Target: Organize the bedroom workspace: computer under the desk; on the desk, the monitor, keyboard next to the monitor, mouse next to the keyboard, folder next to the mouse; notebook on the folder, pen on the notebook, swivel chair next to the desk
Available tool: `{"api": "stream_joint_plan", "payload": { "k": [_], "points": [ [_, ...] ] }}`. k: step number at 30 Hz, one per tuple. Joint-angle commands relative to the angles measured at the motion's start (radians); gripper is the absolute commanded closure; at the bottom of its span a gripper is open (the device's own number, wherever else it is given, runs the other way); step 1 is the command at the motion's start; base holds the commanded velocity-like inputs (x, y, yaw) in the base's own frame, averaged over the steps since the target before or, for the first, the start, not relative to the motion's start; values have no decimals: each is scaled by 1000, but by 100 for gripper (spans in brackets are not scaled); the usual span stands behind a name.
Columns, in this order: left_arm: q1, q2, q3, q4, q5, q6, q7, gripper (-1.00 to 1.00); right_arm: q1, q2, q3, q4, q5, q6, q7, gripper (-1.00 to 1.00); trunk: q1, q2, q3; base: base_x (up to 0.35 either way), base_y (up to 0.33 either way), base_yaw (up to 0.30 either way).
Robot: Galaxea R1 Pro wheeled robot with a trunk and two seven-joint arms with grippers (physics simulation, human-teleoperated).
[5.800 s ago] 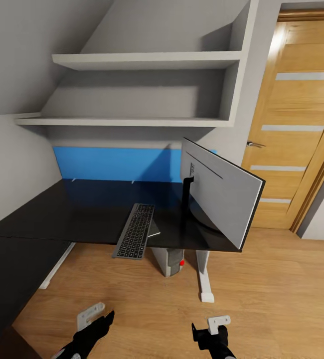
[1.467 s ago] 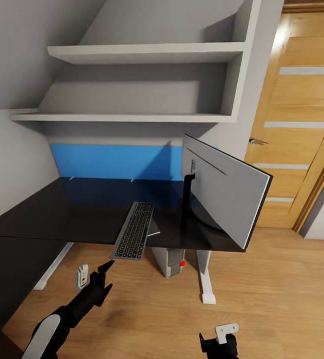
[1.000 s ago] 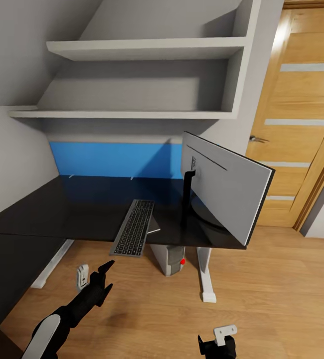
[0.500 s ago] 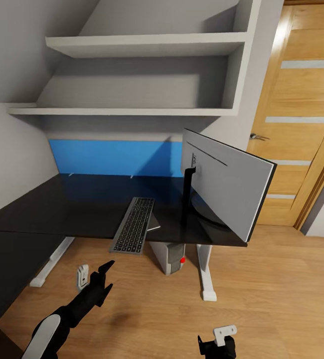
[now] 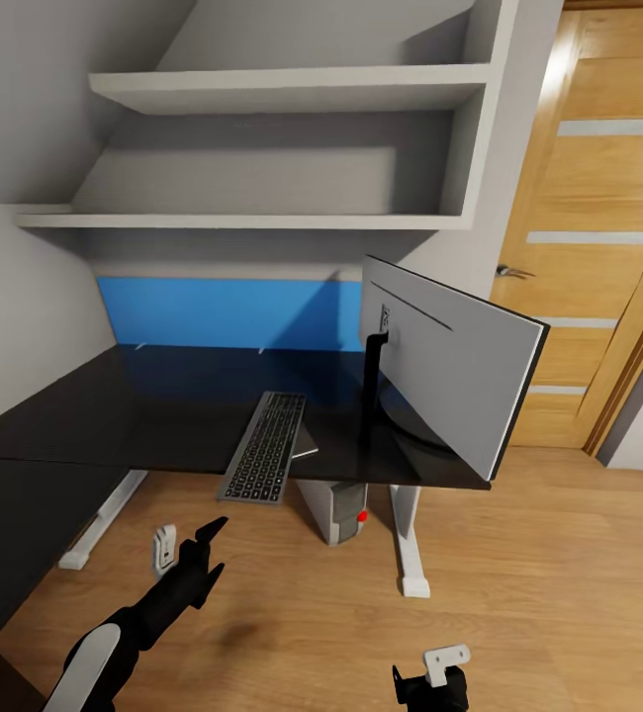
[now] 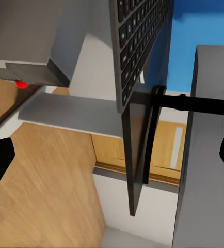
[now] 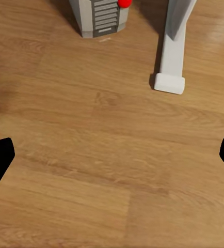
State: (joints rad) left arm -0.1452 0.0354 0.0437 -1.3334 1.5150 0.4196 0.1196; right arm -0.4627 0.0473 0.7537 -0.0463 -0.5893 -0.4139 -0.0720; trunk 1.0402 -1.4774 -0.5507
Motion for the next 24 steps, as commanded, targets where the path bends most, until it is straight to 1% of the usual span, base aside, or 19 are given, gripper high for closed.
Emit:
{"api": "stream_joint_plan", "payload": {
  "k": [1, 10, 21, 24],
  "points": [
    [0, 0, 1, -1, 11, 5, 9, -100, -1, 0, 9, 0, -3, -2, -6, -100, 0, -1, -1, 97, -34, 0],
    [0, -2, -1, 1, 11, 5, 9, -100, -1, 1, 9, 0, -3, -2, -6, -100, 0, -1, -1, 175, -71, 0],
    [0, -5, -2, 14, 11, 5, 8, -100, -1, 1, 9, 0, -3, -2, -6, -100, 0, -1, -1, 43, -16, 0],
    [0, -4, -2, 19, 11, 5, 8, -100, -1, 2, 9, 0, -3, -2, -6, -100, 0, -1, -1, 135, -39, 0]
  ]
}}
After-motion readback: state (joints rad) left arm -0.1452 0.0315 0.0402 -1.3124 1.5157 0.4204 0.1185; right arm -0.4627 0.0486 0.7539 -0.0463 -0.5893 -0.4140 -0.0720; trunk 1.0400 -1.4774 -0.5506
